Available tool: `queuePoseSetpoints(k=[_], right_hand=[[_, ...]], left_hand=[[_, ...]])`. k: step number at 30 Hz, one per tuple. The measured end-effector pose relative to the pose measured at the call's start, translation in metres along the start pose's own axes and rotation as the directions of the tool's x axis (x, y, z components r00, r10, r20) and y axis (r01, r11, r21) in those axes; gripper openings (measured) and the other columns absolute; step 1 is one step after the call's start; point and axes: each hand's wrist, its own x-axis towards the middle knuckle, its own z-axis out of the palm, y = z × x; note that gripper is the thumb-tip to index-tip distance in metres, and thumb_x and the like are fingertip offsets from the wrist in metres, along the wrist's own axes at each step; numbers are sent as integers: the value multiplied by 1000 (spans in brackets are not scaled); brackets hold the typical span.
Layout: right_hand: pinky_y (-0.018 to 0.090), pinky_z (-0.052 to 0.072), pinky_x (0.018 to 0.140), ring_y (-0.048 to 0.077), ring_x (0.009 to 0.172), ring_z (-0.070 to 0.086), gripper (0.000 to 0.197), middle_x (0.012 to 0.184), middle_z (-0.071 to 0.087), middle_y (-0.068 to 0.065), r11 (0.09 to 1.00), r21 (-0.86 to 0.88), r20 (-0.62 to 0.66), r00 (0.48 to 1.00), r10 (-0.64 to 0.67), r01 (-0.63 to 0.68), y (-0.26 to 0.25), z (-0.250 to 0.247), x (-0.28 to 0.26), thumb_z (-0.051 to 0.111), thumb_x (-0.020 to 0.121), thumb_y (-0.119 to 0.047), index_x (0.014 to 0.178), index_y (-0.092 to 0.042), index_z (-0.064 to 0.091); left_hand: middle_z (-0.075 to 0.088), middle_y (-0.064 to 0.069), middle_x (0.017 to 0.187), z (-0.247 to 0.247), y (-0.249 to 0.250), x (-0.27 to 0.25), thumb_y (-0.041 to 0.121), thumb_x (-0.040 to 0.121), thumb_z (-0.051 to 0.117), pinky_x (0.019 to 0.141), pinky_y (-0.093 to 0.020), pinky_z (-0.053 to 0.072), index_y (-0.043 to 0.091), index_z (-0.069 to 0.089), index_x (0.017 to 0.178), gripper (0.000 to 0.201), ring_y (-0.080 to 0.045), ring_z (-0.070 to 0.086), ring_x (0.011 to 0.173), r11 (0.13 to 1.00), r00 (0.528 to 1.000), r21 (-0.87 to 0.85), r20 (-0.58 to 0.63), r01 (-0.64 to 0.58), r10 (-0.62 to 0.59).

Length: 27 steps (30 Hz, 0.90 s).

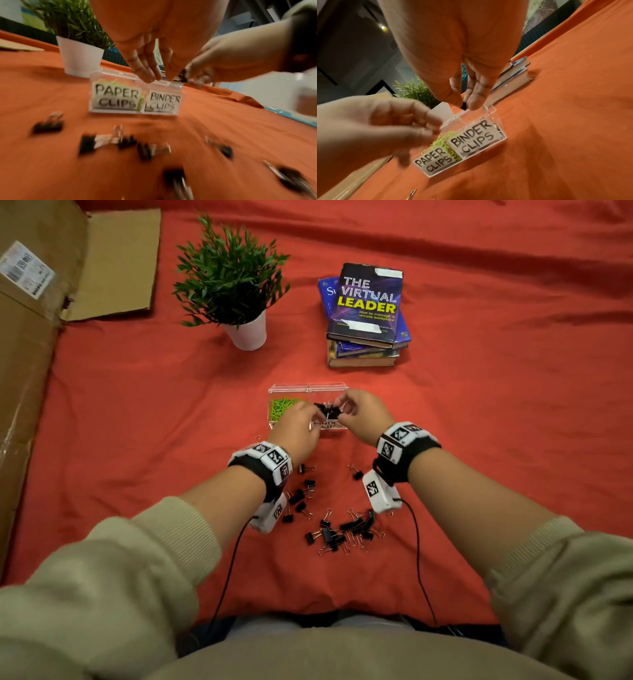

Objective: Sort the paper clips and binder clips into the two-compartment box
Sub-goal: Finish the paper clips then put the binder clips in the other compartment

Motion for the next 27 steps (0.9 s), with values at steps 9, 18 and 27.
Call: queuePoseSetpoints(k=[9,18,27], right_hand=[[26,43,66,19,77,57,11,88,60,3,966,-245,103,988,114,-86,23,20,-38,56,81,-9,88,-16,61],[33,48,87,19,90,54,29,96,53,3,957,-286,235,965,118,-47,46,36,-87,60,76,-3,103,-12,58],[22,41,81,17,90,50,33,102,47,4,930,-245,531,841,-109,275,35,64,-132,61,79,-14,111,-9,63]], left_hand=[[51,-3,112,36,-37,-73,26,86,62,90,-39,49,22,59,117,32,-23,53,109,986,952,168,302,2,-53],[52,0,119,47,-35,-78,23,82,68,96,-37,45,19,55,119,39,-21,49,117,983,968,181,249,-28,-19],[61,-4,99,32,-37,-77,18,83,68,84,-29,47,16,65,101,18,-23,60,97,986,962,-6,224,164,-159]])
